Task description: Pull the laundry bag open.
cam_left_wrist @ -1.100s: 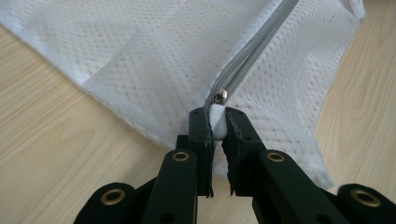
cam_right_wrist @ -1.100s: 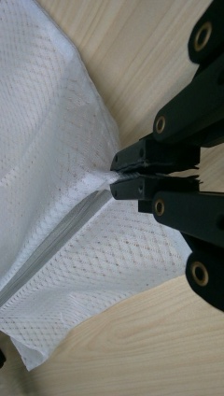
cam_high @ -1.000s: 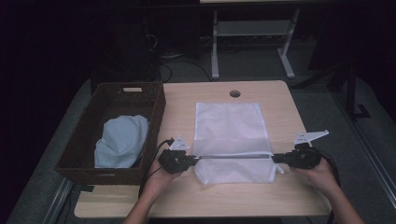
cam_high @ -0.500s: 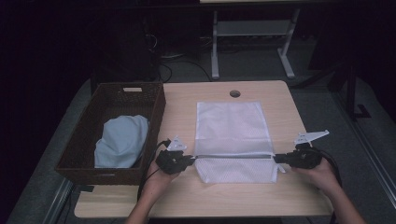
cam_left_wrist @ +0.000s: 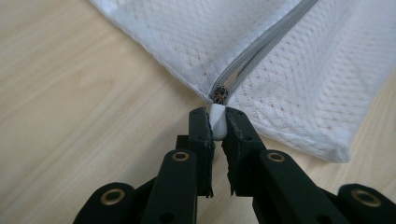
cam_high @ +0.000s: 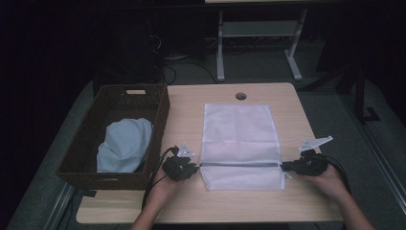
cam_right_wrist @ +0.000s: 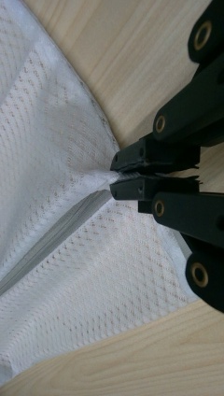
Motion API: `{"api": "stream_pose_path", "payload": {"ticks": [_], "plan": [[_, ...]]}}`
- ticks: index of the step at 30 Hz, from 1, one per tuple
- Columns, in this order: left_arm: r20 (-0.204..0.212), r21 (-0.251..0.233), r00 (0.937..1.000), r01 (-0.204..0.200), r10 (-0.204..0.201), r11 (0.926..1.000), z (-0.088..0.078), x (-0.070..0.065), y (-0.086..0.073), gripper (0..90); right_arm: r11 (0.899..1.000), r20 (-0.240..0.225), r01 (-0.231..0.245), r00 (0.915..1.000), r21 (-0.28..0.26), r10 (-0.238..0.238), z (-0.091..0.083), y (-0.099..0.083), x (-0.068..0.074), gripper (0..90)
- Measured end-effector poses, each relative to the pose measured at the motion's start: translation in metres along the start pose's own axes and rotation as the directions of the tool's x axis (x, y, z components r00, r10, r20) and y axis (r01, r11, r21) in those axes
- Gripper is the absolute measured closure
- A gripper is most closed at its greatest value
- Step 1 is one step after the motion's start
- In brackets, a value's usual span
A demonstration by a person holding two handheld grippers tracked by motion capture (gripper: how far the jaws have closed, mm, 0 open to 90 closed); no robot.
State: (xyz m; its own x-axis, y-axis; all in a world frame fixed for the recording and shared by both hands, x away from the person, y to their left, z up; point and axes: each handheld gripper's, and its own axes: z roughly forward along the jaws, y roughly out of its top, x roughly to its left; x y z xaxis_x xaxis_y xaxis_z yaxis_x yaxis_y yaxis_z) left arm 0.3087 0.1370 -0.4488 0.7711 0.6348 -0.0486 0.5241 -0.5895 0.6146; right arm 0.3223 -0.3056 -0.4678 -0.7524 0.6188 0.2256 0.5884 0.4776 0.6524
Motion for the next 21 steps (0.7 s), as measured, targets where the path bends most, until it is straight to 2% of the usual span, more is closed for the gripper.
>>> {"api": "stream_pose_path", "payload": {"ticks": [4, 8, 10, 12, 16, 21], "plan": [[0.008, 0.016, 1.0000, 0.001, -0.001, 0.9999, 0.004, 0.001, -0.002, 81.2, 1.000, 0.011, 0.010, 0.9999, 0.000, -0.010, 0.001, 0.000, 0.001, 81.7], [0.013, -0.002, 0.9997, 0.019, -0.019, 0.9998, 0.002, 0.004, -0.003, 79.5, 1.000, 0.023, 0.015, 0.9996, -0.005, -0.015, 0.001, 0.000, 0.002, 70.6], [0.030, -0.017, 0.9991, 0.030, -0.030, 0.9994, 0.001, 0.005, -0.003, 75.1, 1.000, 0.026, 0.015, 0.9996, -0.014, -0.015, -0.001, 0.000, 0.003, 65.8], [0.037, -0.020, 0.9991, 0.023, -0.023, 0.9995, 0.000, 0.004, -0.003, 69.3, 0.999, 0.024, 0.008, 0.9997, -0.033, -0.008, -0.002, 0.000, 0.003, 55.7], [0.063, -0.048, 0.9976, 0.031, -0.028, 0.9983, -0.002, 0.004, -0.002, 59.3, 0.999, 0.032, 0.016, 0.9994, -0.037, -0.015, -0.003, 0.001, 0.007, 43.8], [0.078, -0.071, 0.9969, 0.022, -0.016, 0.9972, -0.004, 0.001, 0.000, 43.8, 0.998, 0.060, 0.037, 0.9977, -0.053, -0.033, -0.005, 0.002, 0.013, 32.8]]}}
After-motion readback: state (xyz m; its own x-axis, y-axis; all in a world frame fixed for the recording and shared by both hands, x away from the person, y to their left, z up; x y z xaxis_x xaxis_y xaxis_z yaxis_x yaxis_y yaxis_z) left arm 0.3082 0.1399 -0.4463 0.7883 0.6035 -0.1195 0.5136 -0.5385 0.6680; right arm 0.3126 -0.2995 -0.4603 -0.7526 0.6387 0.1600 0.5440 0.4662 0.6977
